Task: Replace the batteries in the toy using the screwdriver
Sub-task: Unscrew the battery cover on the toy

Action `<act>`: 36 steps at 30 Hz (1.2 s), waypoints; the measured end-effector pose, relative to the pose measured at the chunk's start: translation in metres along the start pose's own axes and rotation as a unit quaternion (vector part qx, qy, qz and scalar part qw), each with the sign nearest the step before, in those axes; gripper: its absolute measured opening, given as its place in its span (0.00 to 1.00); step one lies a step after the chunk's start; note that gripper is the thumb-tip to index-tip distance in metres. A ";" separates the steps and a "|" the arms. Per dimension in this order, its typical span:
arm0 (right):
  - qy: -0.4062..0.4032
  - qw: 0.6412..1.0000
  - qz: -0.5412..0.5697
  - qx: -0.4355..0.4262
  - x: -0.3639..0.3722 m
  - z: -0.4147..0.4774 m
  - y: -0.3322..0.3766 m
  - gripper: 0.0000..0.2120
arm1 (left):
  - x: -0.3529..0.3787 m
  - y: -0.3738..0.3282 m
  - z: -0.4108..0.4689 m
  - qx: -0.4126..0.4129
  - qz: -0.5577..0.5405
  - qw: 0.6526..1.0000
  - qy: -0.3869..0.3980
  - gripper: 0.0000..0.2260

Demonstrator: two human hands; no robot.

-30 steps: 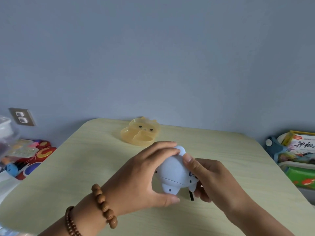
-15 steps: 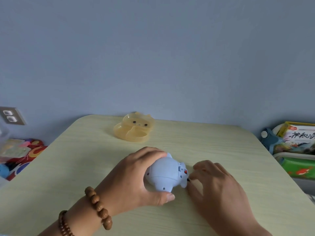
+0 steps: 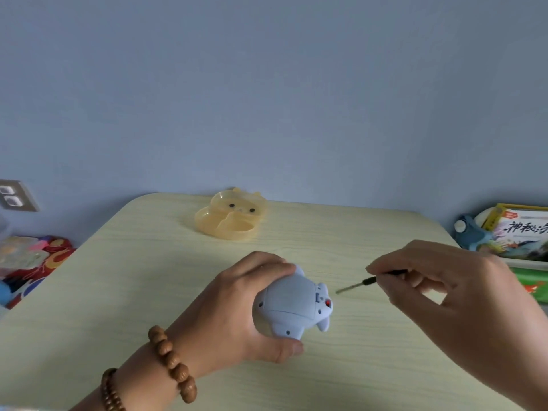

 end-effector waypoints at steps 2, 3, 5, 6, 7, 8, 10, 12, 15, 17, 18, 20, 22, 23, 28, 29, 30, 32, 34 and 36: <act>0.010 0.999 -0.025 -0.031 0.002 -0.001 -0.001 0.11 | 0.001 0.001 0.000 0.002 0.000 1.000 -0.004 0.38; 0.013 0.999 -0.033 -0.039 0.004 -0.001 -0.003 0.10 | 0.001 0.001 0.000 0.003 0.000 1.000 -0.005 0.38; 0.015 0.998 -0.035 -0.043 0.008 -0.003 -0.005 0.10 | 0.001 0.001 0.000 0.000 0.001 1.000 -0.008 0.38; 0.014 0.999 -0.032 -0.041 0.010 -0.004 -0.005 0.11 | 0.001 0.000 -0.001 0.000 0.004 1.000 -0.008 0.39; 0.014 0.999 -0.027 -0.039 0.011 -0.004 -0.005 0.11 | 0.001 0.000 -0.001 0.000 0.008 1.000 -0.009 0.39; 0.015 0.999 -0.023 -0.037 0.012 -0.004 -0.005 0.12 | 0.001 -0.001 -0.001 0.002 0.012 1.000 -0.010 0.39; 0.021 0.999 -0.016 -0.033 0.013 -0.004 -0.003 0.11 | 0.001 -0.002 -0.002 0.003 0.017 1.000 -0.012 0.39; 0.028 0.999 -0.016 -0.031 0.015 -0.003 -0.002 0.11 | 0.001 -0.002 -0.002 0.004 0.023 1.000 -0.016 0.39; 0.034 0.998 -0.027 -0.043 0.017 -0.003 0.000 0.09 | 0.001 -0.002 -0.002 0.003 0.027 1.000 -0.015 0.40; 0.039 0.998 -0.029 -0.048 0.018 -0.004 0.000 0.09 | 0.001 -0.003 -0.002 0.004 0.032 0.999 -0.014 0.40; 0.041 0.998 -0.025 -0.048 0.018 -0.005 -0.001 0.10 | 0.001 -0.004 -0.002 0.004 0.035 0.999 -0.014 0.40; 0.035 0.998 -0.021 -0.053 0.016 -0.006 -0.001 0.09 | 0.002 -0.004 -0.002 0.004 0.041 0.999 -0.018 0.40; 0.017 0.998 -0.018 -0.059 0.012 -0.005 -0.001 0.08 | 0.002 -0.004 -0.002 0.003 0.042 0.999 -0.021 0.39; 0.012 0.998 -0.015 -0.058 0.010 -0.005 -0.001 0.08 | 0.002 -0.004 -0.002 0.002 0.042 0.999 -0.021 0.39; 0.032 0.997 -0.024 -0.060 0.013 -0.005 0.001 0.07 | 0.002 -0.005 -0.001 0.000 0.044 0.999 -0.018 0.39; 0.036 0.997 -0.029 -0.060 0.014 -0.005 0.001 0.07 | 0.002 -0.005 -0.002 0.000 0.047 0.999 -0.018 0.40; 0.040 0.997 -0.031 -0.056 0.015 -0.006 0.000 0.08 | 0.002 -0.005 -0.002 0.001 0.049 0.999 -0.018 0.40; 0.055 0.997 -0.036 -0.044 0.015 -0.005 -0.001 0.10 | 0.002 -0.006 -0.002 0.001 0.050 0.999 -0.019 0.40; 0.066 0.995 -0.057 -0.039 0.015 -0.001 -0.001 0.10 | 0.002 -0.006 -0.002 0.002 0.053 0.998 -0.020 0.40; 0.085 0.991 -0.088 -0.046 0.015 0.006 0.002 0.08 | 0.003 -0.007 -0.001 0.004 0.054 0.998 -0.020 0.39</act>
Point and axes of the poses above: each hand's wrist, its own z-axis towards the middle knuckle, its own x-axis out of the palm, y = z × x, the point moved 2 cm from there along z, towards the middle knuckle, and after that the axes turned 1 degree about z, right-handed, at the moved point
